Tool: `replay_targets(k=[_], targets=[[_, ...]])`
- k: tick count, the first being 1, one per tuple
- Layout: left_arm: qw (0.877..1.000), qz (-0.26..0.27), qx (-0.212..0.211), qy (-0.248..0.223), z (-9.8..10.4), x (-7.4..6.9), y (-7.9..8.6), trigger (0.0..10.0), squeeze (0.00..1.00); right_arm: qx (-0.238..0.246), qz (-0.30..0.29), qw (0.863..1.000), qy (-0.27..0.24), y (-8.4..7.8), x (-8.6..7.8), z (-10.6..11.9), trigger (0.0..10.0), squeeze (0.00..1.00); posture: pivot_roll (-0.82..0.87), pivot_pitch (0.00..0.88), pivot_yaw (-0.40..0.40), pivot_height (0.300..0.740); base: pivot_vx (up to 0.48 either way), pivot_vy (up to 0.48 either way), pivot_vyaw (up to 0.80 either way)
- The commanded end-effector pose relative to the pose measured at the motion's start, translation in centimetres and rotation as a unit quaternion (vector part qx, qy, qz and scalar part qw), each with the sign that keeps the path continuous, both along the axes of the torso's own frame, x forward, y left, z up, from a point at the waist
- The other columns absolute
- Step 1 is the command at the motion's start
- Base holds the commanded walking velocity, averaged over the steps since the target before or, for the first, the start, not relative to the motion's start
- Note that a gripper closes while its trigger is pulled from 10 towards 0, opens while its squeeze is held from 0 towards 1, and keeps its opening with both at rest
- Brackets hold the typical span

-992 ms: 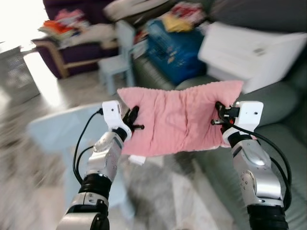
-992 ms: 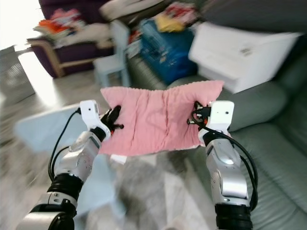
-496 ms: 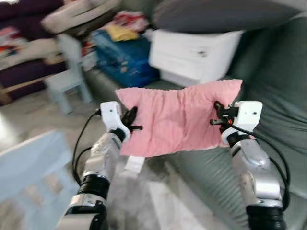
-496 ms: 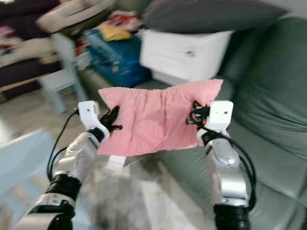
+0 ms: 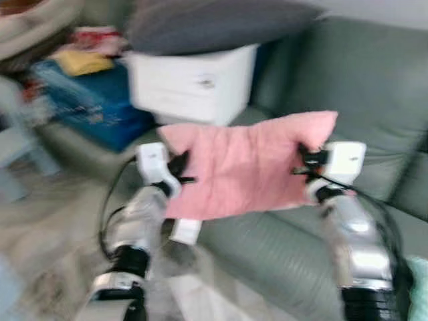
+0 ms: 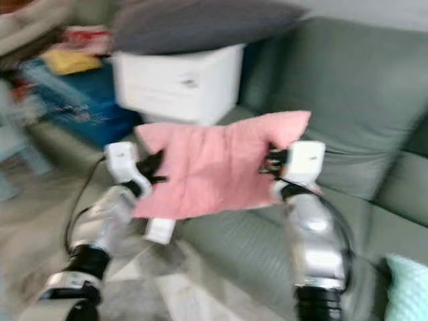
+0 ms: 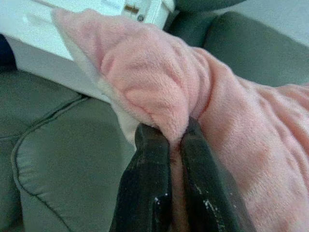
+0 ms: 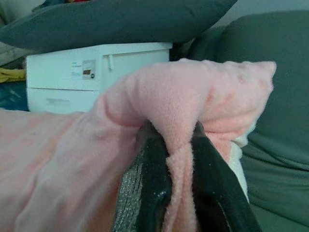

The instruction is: Move the pillow to the sofa

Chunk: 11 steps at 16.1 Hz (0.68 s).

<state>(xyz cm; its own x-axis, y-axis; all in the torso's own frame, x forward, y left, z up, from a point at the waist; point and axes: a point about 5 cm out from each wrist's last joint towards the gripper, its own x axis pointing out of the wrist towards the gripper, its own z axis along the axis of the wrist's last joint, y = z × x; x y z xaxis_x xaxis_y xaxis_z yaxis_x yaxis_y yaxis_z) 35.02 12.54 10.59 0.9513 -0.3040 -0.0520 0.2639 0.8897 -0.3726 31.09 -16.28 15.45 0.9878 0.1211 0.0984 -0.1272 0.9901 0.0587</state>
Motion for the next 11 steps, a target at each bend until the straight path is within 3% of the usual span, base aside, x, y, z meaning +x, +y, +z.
replay_targets(k=[1,7,11], targets=[[1.000,-0.007,-0.001,-0.011,0.77,0.30,-0.55,10.0,0.00,-0.001,0.001,1.000,-0.015,-0.09,0.11,0.84,10.0,0.00,-0.26,0.000,0.046,0.740,0.345,0.000,-0.80],[1.000,-0.012,-0.024,0.007,0.67,0.37,-1.01,10.0,0.00,0.001,0.000,1.000,-0.014,-0.04,0.02,0.72,10.0,0.00,-0.26,0.000,0.048,0.740,0.044,0.000,-0.09],[1.000,-0.016,-0.012,0.000,0.78,0.38,-0.94,10.0,0.00,0.000,0.000,1.000,-0.011,-0.11,0.05,0.71,10.0,0.00,-0.26,0.000,0.047,0.740,0.000,0.000,-0.12]])
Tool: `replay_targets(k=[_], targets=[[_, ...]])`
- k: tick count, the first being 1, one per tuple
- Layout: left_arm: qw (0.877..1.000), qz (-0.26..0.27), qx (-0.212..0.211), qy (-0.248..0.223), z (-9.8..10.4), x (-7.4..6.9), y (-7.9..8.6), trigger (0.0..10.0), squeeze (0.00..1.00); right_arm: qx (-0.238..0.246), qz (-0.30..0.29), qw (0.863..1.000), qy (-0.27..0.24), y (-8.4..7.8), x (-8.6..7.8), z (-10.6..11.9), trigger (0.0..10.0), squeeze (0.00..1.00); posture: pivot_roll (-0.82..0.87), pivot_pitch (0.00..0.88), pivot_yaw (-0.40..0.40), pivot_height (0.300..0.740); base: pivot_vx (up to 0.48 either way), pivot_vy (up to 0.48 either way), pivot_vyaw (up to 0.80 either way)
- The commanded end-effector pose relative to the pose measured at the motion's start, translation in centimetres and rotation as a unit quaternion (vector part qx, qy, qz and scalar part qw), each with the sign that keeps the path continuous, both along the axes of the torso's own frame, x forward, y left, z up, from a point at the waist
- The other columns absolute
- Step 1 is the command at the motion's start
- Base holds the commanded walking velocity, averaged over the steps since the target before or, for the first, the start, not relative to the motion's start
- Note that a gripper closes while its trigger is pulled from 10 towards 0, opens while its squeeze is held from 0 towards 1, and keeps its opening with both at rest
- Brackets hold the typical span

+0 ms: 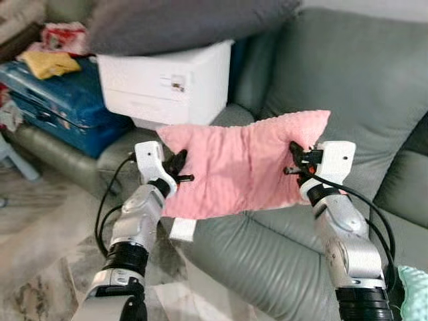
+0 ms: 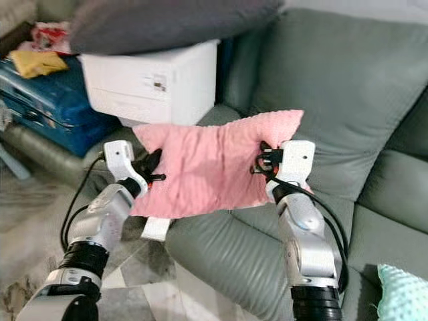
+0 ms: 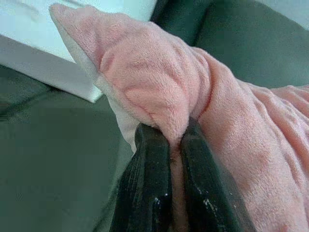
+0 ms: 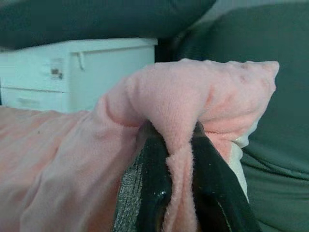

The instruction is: Move the pillow to the sofa

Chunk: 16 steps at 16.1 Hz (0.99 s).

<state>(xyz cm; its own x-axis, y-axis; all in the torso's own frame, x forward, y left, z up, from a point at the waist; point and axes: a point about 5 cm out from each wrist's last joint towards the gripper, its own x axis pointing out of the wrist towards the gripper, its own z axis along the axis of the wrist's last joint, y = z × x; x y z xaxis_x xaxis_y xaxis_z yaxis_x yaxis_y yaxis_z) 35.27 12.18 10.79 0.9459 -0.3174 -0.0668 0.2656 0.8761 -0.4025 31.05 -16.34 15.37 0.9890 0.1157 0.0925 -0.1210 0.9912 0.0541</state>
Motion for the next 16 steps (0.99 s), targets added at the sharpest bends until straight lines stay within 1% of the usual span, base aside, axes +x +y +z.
replay_targets(k=[1,16], targets=[[1.000,-0.010,0.002,-0.011,0.54,0.11,-0.63,10.0,0.00,0.003,0.002,1.000,-0.013,-0.06,0.07,0.77,10.0,0.00,-0.26,0.000,0.047,0.740,0.000,0.000,-0.80],[1.000,-0.012,0.006,0.005,-0.02,-0.07,-0.96,10.0,0.00,0.011,-0.001,1.000,-0.002,-0.09,-0.02,0.53,10.0,0.00,-0.27,0.000,0.051,0.740,0.000,0.000,-0.80]])
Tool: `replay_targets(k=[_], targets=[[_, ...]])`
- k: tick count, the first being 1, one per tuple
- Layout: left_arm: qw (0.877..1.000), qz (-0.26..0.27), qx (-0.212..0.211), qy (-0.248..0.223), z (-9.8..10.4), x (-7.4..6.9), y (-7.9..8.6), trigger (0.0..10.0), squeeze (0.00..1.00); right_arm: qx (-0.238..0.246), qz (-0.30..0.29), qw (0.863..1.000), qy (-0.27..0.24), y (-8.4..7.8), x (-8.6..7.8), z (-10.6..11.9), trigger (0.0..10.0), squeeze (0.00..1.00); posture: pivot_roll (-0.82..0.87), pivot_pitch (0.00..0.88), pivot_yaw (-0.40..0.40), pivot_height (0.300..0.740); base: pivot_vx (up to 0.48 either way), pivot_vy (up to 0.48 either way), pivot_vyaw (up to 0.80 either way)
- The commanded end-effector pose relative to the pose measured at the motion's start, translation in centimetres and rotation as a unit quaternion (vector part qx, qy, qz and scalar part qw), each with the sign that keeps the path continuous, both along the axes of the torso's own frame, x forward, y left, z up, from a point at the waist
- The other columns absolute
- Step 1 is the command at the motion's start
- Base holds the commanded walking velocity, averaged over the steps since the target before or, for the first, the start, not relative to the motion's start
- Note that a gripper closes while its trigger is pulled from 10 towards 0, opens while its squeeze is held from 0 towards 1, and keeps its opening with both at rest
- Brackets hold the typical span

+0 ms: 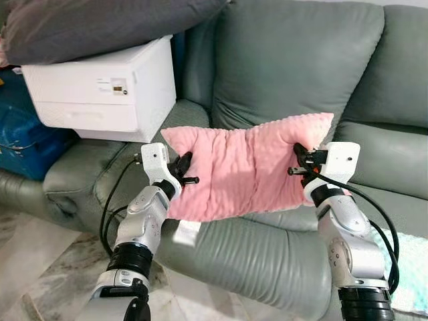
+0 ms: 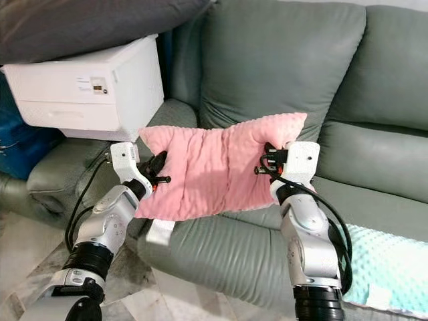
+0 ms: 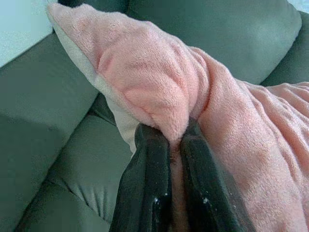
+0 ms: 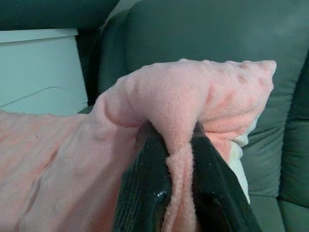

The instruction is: Move the pillow to the sofa

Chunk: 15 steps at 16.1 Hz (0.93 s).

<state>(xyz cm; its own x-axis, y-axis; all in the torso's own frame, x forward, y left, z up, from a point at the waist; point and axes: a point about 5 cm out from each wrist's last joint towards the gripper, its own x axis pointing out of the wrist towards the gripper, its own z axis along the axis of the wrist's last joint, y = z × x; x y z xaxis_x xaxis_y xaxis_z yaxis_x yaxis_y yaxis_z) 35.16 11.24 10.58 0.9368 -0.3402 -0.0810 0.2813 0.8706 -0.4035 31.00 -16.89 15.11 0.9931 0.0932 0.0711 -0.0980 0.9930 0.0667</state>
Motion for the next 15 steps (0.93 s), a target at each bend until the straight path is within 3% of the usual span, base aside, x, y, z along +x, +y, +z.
replay_targets(k=[1,11,15], targets=[[1.000,0.000,0.005,-0.001,0.12,0.01,-0.04,10.0,0.00,0.006,0.010,1.000,-0.015,0.47,0.01,0.80,10.0,0.00,-0.27,0.000,0.051,0.740,0.000,0.000,-0.80],[1.000,-0.011,0.006,0.005,-0.11,-0.17,-0.43,10.0,0.00,0.009,0.007,1.000,-0.010,0.46,-0.10,0.69,10.0,0.00,-0.27,0.000,0.054,0.740,0.000,0.000,-0.80],[1.000,-0.017,0.009,0.006,-0.22,-0.30,-0.61,10.0,0.00,0.004,0.007,1.000,-0.018,0.45,-0.13,0.86,10.0,0.00,-0.27,0.000,0.055,0.740,0.000,0.403,-0.71]])
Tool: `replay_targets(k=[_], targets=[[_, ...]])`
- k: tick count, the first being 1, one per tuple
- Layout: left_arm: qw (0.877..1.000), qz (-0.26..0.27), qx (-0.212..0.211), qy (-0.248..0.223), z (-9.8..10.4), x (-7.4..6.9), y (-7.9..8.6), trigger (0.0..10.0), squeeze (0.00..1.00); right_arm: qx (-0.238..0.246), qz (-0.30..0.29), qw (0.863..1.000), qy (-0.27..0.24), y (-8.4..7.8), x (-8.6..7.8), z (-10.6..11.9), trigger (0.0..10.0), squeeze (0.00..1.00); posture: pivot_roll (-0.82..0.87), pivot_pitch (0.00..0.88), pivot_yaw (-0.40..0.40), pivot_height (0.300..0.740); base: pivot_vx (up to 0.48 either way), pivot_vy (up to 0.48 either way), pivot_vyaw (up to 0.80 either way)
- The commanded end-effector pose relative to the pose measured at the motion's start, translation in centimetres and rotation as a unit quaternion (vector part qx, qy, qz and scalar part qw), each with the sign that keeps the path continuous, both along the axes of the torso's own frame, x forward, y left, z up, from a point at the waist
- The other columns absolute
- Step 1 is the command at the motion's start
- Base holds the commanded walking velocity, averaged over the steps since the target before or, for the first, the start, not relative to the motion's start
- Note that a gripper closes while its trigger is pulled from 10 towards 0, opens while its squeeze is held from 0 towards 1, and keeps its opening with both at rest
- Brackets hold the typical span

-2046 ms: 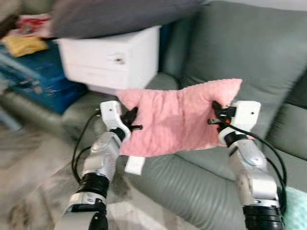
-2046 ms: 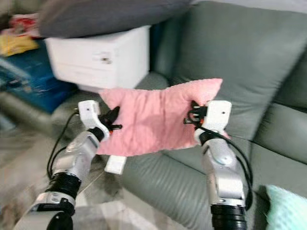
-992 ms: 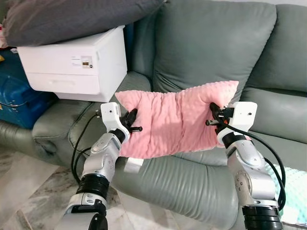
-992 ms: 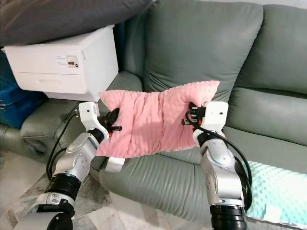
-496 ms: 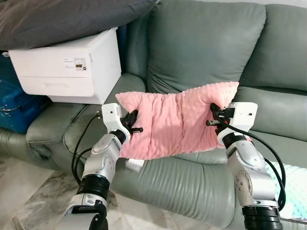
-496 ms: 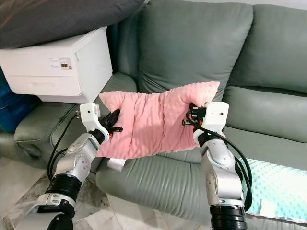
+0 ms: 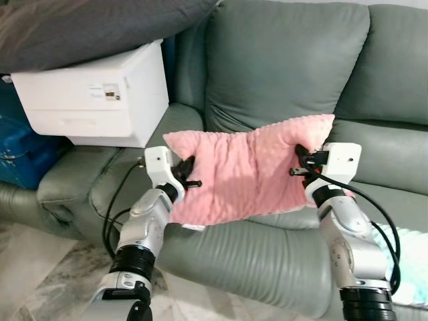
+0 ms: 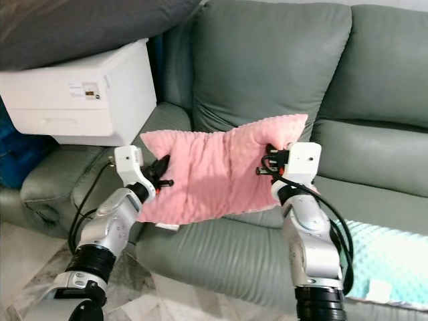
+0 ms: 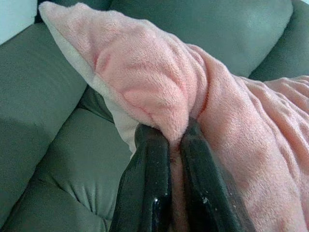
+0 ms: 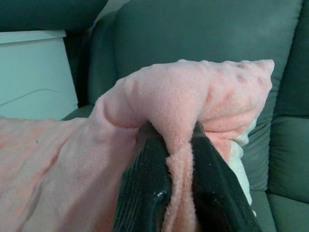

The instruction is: Move the pillow to the sofa

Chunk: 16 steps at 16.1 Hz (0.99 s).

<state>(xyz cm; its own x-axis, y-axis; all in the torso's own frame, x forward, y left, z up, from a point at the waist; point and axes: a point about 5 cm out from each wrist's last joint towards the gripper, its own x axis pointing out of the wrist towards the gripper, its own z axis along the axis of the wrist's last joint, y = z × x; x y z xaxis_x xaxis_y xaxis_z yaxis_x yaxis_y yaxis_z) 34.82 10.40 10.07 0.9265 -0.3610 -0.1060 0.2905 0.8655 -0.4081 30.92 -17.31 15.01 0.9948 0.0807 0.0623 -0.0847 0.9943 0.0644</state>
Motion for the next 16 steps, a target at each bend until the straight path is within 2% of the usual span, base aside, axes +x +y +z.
replay_targets(k=[1,7,13,16], targets=[[1.000,-0.007,0.007,-0.007,0.3,0.0,0.2,10.0,0.00,0.005,0.014,1.000,-0.023,0.9,-0.1,1.0,10.0,0.00,-0.27,0.000,0.055,0.740,0.000,0.349,0.00],[1.000,-0.014,0.008,-0.009,0.2,-0.1,-0.1,10.0,0.00,0.003,0.014,1.000,-0.028,0.8,-0.1,1.1,10.0,0.00,-0.27,0.000,0.055,0.740,0.000,0.384,0.00],[0.999,-0.029,-0.001,-0.020,0.5,-0.4,-0.7,10.0,0.00,-0.001,0.008,1.000,-0.023,0.7,-0.1,1.0,10.0,0.00,-0.27,0.000,0.057,0.740,0.000,0.000,0.00],[0.999,-0.036,-0.001,-0.024,0.6,-0.4,-0.9,10.0,0.00,-0.001,0.005,1.000,-0.020,0.6,0.0,1.0,10.0,0.00,-0.27,0.000,0.056,0.740,0.000,0.000,-0.68]])
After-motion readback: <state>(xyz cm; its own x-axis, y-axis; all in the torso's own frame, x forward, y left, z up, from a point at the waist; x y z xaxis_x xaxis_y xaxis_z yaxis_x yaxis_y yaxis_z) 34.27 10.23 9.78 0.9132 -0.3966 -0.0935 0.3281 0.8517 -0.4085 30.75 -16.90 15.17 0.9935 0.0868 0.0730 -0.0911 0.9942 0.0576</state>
